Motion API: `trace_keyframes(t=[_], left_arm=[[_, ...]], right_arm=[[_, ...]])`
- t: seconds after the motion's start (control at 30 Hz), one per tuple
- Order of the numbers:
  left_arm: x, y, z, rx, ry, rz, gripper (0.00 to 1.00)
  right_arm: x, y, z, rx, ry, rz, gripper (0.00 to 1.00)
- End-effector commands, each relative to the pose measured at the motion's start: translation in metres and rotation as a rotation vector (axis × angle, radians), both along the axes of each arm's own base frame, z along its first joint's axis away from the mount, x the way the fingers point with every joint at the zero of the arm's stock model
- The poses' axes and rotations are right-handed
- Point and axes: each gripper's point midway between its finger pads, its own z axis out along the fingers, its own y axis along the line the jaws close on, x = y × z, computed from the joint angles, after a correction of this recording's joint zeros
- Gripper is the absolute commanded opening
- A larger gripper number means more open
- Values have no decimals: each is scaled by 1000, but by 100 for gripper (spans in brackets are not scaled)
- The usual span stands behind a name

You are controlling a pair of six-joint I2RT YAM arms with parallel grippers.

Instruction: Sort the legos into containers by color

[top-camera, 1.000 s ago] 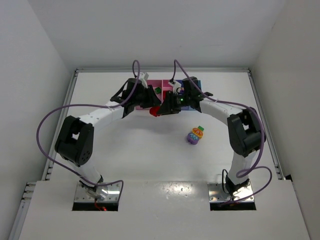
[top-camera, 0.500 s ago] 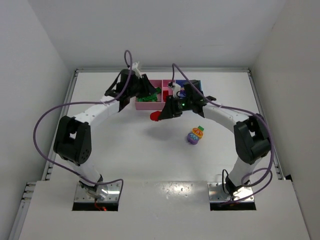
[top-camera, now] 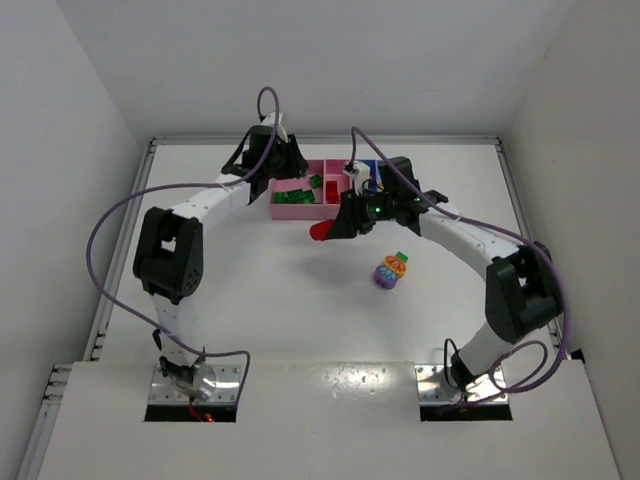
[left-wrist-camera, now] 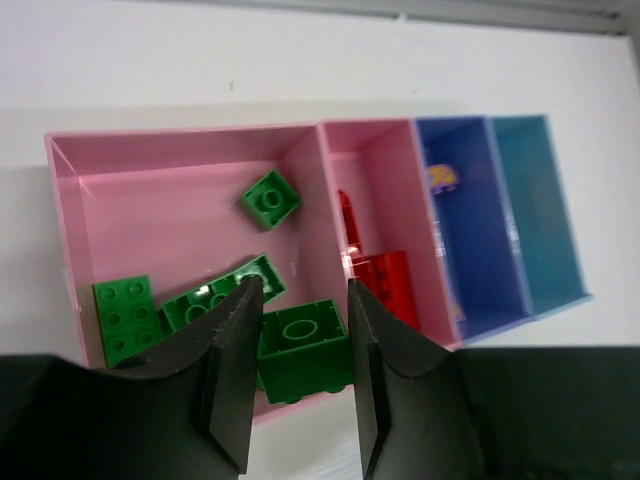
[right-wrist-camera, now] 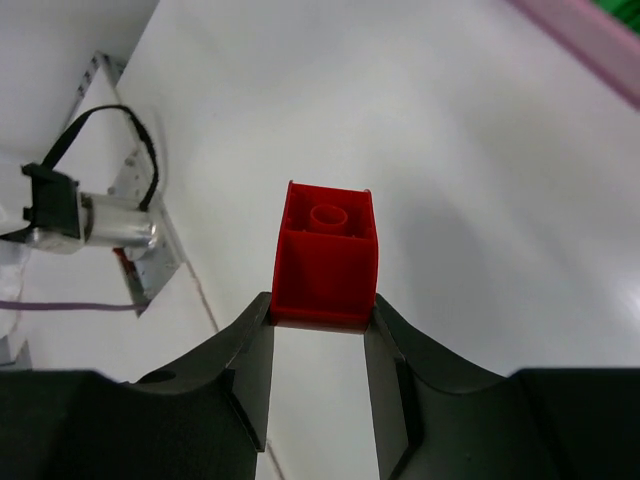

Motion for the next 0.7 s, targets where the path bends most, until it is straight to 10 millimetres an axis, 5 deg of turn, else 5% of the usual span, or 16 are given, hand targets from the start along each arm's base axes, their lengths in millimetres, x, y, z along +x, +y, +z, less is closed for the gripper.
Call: trace_keyframes(t=[0.0, 0.1, 0.3, 0.43, 0.67], left_arm=[[18, 9, 4, 59, -45, 23, 10], [27, 18, -12, 102, -20, 71, 25], [31, 16, -17, 125, -18, 84, 76], [29, 15, -5, 121, -38, 72, 85], [3, 12, 58, 59, -131, 17, 85]], right_arm=[[38, -12, 40, 10, -166, -59, 0], [62, -25, 55, 11, -209, -119, 0], [112, -40, 62, -45, -288, -208, 0], [136, -43, 43, -109, -301, -238, 0], [178, -46, 3, -204, -299, -285, 0]])
